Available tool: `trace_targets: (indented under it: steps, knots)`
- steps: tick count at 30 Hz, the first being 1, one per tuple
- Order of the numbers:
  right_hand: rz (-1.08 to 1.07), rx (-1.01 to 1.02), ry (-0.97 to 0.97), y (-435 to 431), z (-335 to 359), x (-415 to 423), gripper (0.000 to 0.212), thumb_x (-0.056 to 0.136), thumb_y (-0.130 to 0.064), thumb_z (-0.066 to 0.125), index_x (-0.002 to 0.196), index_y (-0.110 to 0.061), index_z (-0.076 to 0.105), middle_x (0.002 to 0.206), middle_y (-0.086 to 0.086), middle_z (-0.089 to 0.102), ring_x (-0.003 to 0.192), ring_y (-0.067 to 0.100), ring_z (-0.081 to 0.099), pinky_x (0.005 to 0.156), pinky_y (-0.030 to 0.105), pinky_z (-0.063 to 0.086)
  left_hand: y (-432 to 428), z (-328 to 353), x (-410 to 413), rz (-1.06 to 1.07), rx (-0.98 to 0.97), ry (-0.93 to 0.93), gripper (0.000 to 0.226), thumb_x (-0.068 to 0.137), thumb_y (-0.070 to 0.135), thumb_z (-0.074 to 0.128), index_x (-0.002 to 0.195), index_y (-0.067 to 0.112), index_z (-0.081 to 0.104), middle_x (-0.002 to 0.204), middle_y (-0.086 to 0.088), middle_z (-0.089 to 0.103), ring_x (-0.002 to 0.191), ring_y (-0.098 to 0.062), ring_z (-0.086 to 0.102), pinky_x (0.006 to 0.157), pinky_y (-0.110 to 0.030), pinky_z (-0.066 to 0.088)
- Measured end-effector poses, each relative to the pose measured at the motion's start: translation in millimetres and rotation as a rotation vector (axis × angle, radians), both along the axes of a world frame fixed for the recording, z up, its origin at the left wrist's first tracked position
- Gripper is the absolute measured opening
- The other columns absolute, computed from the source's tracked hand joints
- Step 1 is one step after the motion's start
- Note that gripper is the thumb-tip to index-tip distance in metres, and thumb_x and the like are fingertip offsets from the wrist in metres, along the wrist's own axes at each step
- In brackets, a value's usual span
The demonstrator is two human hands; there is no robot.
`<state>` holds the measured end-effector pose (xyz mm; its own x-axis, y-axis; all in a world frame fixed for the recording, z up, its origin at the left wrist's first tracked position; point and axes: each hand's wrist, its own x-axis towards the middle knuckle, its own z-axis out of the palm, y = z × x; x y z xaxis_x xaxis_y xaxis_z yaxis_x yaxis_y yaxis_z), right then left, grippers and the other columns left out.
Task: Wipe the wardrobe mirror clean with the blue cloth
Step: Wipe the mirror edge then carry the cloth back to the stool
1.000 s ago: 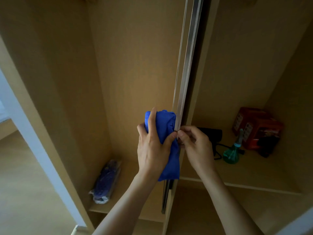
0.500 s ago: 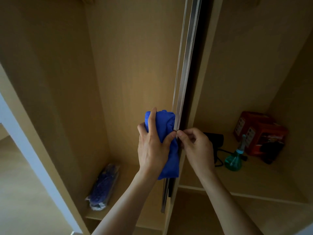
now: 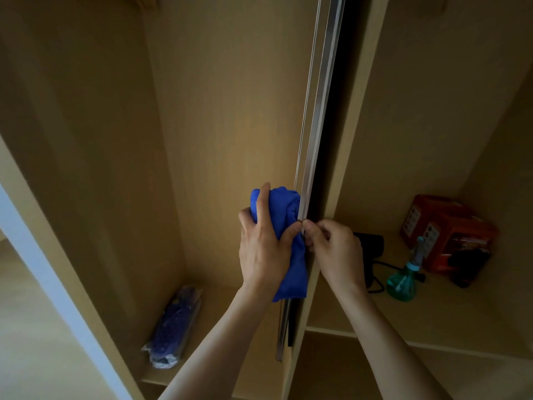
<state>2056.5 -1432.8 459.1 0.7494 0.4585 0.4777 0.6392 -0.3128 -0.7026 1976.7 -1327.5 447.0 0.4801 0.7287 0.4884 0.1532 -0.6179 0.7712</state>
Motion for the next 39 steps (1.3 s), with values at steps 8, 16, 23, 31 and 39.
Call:
trace_targets:
  steps: [8, 16, 23, 31, 39]
  knots:
    - [0.022, 0.028, 0.031, 1.6, -3.5, 0.4, 0.033, 0.099, -0.045, 0.053, 0.084, -0.020, 0.068, 0.072, -0.006, 0.069, 0.067, 0.009, 0.068, 0.065, 0.045, 0.058, 1.5, -4.0, 2.2, 0.001, -0.010, -0.003, 0.083, 0.091, 0.061, 0.060, 0.155, 0.048, 0.008, 0.132, 0.001, 0.035, 0.095, -0.017, 0.054, 0.075, -0.033, 0.048]
    - [0.074, -0.003, 0.048, -2.4, -6.8, 5.6, 0.037, 0.100, -0.050, 0.048, 0.088, -0.020, 0.067, 0.075, -0.005, 0.070, 0.071, 0.011, 0.068, 0.069, 0.046, 0.058, -2.9, -15.3, -8.1, -0.002, -0.048, 0.008, 0.085, 0.089, 0.060, 0.064, 0.152, 0.054, 0.009, 0.127, 0.008, 0.035, 0.088, -0.010, 0.054, 0.072, -0.028, 0.047]
    - [0.179, -0.003, 0.126, -16.8, -22.6, 0.5, 0.039, 0.100, -0.051, 0.047, 0.091, -0.019, 0.067, 0.080, -0.005, 0.069, 0.075, 0.010, 0.068, 0.071, 0.044, 0.058, -17.5, -30.8, -32.5, -0.020, -0.138, -0.025, 0.081, 0.088, 0.062, 0.063, 0.149, 0.062, 0.010, 0.119, 0.017, 0.034, 0.083, 0.006, 0.049, 0.060, -0.018, 0.042]
    - [0.438, 0.046, 0.464, -33.2, -47.2, -39.2, 0.034, 0.095, -0.059, 0.053, 0.121, -0.039, 0.062, 0.110, -0.015, 0.071, 0.099, 0.001, 0.067, 0.081, 0.028, 0.057, -35.0, -48.6, -57.5, -0.165, -0.333, -0.009, 0.055, 0.094, 0.071, 0.034, 0.146, 0.068, 0.016, 0.120, 0.021, 0.042, 0.089, 0.011, 0.058, 0.066, -0.017, 0.047]
    - [0.275, 0.208, 0.674, -59.1, -68.5, -87.0, 0.017, 0.090, -0.046, 0.069, 0.106, -0.042, 0.069, 0.106, -0.012, 0.075, 0.097, 0.005, 0.072, 0.073, 0.015, 0.055, -47.7, -67.2, -81.8, -0.397, -0.538, 0.068, 0.074, 0.086, 0.075, 0.043, 0.152, 0.059, 0.014, 0.152, 0.017, 0.042, 0.125, 0.004, 0.052, 0.096, -0.027, 0.052]
